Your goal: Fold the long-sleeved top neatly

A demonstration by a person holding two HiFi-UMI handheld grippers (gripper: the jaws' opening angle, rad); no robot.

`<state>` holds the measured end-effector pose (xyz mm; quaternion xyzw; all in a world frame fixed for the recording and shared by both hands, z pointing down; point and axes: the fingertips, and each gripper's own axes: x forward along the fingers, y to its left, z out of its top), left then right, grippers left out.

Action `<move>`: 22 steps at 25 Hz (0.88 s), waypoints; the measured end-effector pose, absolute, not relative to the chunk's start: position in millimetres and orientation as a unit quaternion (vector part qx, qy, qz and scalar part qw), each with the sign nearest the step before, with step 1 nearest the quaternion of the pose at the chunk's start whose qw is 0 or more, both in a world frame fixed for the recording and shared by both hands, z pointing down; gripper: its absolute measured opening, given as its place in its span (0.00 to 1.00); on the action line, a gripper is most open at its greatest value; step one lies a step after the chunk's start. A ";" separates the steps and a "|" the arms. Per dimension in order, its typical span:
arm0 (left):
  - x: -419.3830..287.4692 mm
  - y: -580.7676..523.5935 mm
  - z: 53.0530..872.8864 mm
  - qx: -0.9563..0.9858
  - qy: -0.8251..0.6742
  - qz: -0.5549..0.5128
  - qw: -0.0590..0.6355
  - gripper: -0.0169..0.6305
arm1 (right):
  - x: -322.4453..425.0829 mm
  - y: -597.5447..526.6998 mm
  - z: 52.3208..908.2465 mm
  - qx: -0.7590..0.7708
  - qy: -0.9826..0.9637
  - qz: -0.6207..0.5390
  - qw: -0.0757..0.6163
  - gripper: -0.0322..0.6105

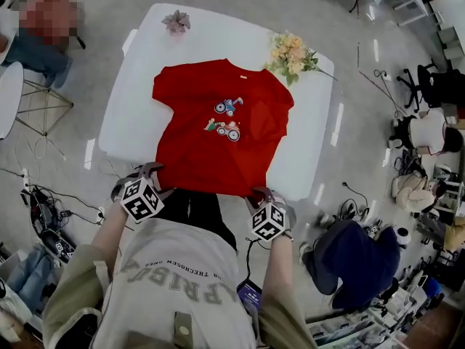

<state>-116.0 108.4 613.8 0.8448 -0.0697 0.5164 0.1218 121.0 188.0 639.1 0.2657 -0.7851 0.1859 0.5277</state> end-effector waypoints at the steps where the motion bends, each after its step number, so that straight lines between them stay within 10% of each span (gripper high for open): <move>1: -118.2 107.5 610.3 0.845 -0.065 0.513 0.133 0.50 | 118.7 191.0 638.6 0.263 -0.784 0.205 0.523 0.24; 4: -118.1 93.2 587.5 0.858 -0.073 0.480 0.168 0.58 | 117.3 191.5 626.6 0.282 -0.783 0.264 0.488 0.58; 13: -23.3 24.4 541.0 0.899 -0.159 0.368 0.177 0.58 | 185.9 69.8 532.7 0.488 -0.795 0.275 0.233 0.58; 22: 57.6 10.8 543.7 0.891 -0.205 0.355 0.193 0.58 | 215.3 -51.5 576.1 0.446 -0.806 0.296 0.252 0.57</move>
